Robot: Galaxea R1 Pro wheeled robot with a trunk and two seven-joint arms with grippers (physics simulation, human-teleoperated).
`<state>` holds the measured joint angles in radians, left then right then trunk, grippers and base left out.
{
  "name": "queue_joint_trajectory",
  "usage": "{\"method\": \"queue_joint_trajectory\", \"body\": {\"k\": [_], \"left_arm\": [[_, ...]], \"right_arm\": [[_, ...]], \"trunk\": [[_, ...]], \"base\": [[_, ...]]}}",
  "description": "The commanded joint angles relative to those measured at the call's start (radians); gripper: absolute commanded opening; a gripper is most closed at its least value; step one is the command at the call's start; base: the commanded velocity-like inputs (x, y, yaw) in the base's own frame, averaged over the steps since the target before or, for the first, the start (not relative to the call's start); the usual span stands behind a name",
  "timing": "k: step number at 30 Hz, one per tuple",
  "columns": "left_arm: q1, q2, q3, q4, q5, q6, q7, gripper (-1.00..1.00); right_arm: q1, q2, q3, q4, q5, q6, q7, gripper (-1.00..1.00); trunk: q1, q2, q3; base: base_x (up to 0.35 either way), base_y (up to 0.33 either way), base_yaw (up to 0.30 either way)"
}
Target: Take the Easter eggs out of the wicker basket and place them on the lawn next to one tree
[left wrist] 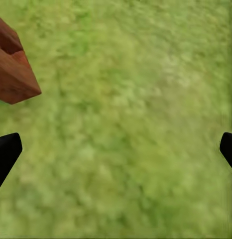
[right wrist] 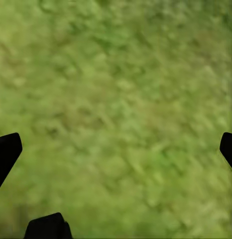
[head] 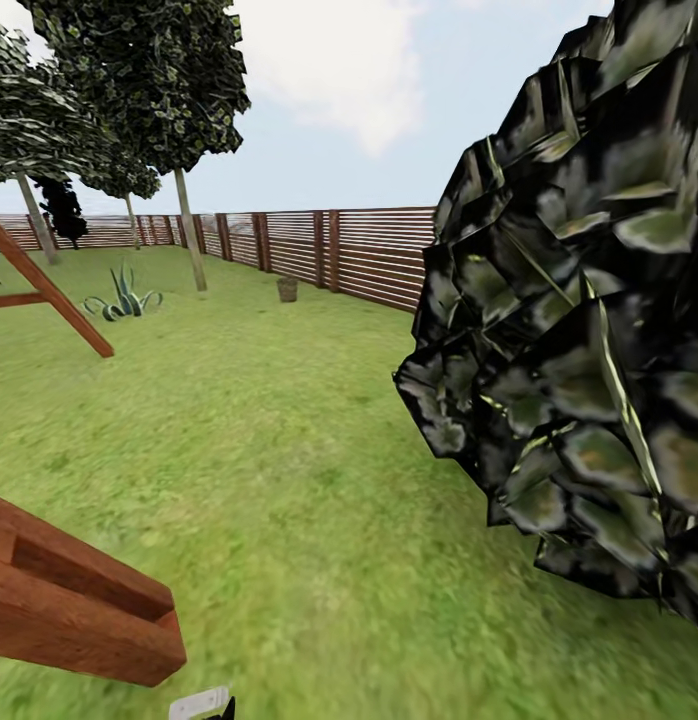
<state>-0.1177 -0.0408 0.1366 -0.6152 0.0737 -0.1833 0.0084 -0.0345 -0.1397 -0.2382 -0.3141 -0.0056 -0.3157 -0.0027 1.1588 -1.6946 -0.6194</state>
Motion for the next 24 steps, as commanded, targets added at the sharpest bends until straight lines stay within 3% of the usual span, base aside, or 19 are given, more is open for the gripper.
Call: {"method": "queue_joint_trajectory", "body": {"k": [1,6,17,24], "left_arm": [[0.0,-0.001,0.002,0.0,0.008,-0.002,-0.001,1.0],[0.0,-0.001,0.002,0.0,0.008,-0.002,-0.001,1.0],[0.0,0.0,0.002,0.0,0.008,-0.002,-0.001,1.0],[0.0,0.0,0.002,0.0,0.008,-0.002,-0.001,1.0]], "right_arm": [[-0.001,0.0,-0.001,0.001,-0.001,-0.003,0.0,1.0],[-0.001,0.0,-0.001,0.001,-0.001,-0.003,0.0,1.0],[-0.001,0.0,-0.001,0.001,-0.001,-0.003,0.0,1.0],[-0.001,0.0,-0.001,0.001,-0.001,-0.003,0.0,1.0]], "trunk": [[0.0,0.0,-0.001],[0.0,0.0,-0.002],[0.0,0.0,-0.007],[0.0,0.0,-0.008]], "base": [[0.265,-0.203,0.0],[0.273,-0.175,0.114],[0.327,-0.014,0.244],[0.332,0.0,0.028]]}}
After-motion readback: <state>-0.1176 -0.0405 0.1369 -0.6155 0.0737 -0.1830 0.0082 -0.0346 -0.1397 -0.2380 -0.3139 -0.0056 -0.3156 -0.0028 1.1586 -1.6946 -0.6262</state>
